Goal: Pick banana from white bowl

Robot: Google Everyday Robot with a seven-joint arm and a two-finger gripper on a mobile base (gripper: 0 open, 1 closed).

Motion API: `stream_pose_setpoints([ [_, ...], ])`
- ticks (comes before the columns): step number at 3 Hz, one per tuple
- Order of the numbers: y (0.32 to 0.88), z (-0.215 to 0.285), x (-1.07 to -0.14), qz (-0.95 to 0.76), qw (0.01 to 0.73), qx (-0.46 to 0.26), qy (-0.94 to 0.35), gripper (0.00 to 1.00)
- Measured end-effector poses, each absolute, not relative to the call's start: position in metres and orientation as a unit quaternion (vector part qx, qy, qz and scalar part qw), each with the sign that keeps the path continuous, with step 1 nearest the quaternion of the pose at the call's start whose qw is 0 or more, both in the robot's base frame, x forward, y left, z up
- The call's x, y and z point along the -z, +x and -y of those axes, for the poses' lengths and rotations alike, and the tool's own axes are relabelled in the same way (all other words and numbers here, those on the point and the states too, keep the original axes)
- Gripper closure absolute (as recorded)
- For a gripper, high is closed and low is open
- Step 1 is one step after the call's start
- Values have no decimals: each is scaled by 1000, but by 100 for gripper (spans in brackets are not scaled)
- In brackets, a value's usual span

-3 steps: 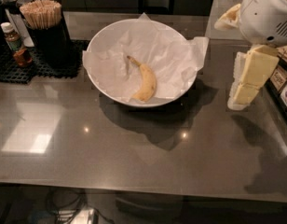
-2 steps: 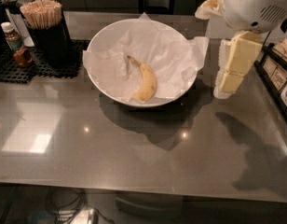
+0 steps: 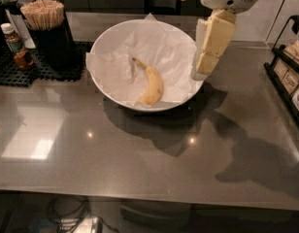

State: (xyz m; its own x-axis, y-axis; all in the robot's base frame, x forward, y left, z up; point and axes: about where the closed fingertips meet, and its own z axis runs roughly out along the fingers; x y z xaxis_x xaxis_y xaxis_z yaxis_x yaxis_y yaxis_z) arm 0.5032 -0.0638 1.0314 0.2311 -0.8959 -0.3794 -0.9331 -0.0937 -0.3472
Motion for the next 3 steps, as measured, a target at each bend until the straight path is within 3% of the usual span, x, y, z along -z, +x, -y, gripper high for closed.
stream_pose_setpoints([
  [3,549,26,-990,-693,267,-10,-670,0],
])
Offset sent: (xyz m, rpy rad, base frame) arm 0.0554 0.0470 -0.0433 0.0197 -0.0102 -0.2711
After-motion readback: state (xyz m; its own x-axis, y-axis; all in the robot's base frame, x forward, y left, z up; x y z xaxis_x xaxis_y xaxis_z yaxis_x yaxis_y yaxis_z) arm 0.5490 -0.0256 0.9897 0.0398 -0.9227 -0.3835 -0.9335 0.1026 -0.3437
